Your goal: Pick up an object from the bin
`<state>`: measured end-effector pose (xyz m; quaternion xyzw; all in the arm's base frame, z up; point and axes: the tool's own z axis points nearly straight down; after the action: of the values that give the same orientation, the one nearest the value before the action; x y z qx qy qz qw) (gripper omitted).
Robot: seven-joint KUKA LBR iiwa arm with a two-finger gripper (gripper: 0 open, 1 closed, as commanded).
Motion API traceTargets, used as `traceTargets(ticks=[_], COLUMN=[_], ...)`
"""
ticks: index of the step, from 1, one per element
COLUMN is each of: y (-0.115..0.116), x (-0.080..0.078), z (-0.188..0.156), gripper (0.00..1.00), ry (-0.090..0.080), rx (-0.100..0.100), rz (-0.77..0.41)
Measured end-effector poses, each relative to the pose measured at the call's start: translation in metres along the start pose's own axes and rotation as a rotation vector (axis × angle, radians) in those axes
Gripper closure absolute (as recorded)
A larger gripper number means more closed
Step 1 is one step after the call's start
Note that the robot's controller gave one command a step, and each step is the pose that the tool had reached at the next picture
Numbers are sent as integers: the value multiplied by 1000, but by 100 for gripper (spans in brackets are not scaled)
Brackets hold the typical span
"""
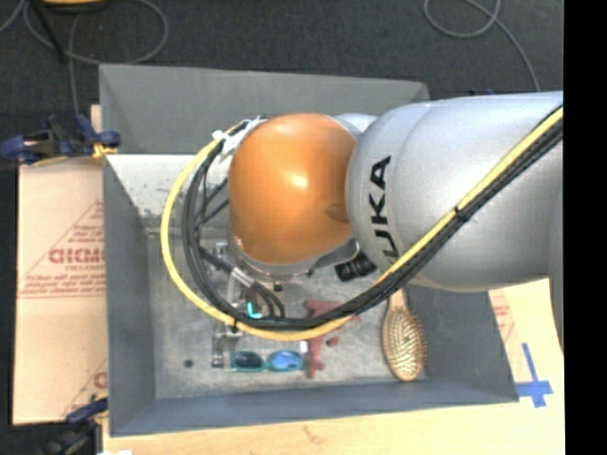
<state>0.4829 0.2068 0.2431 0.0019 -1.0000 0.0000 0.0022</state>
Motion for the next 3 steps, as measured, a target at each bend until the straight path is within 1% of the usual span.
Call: traceTargets(ticks=[1, 2, 3], y=[-1, -18, -39], x=[-2, -5, -31], z=[-3, 26, 93], gripper=[0, 0, 0], ry=[-7, -15, -8], rx=[-2, -3, 1], rz=[4, -141, -331])
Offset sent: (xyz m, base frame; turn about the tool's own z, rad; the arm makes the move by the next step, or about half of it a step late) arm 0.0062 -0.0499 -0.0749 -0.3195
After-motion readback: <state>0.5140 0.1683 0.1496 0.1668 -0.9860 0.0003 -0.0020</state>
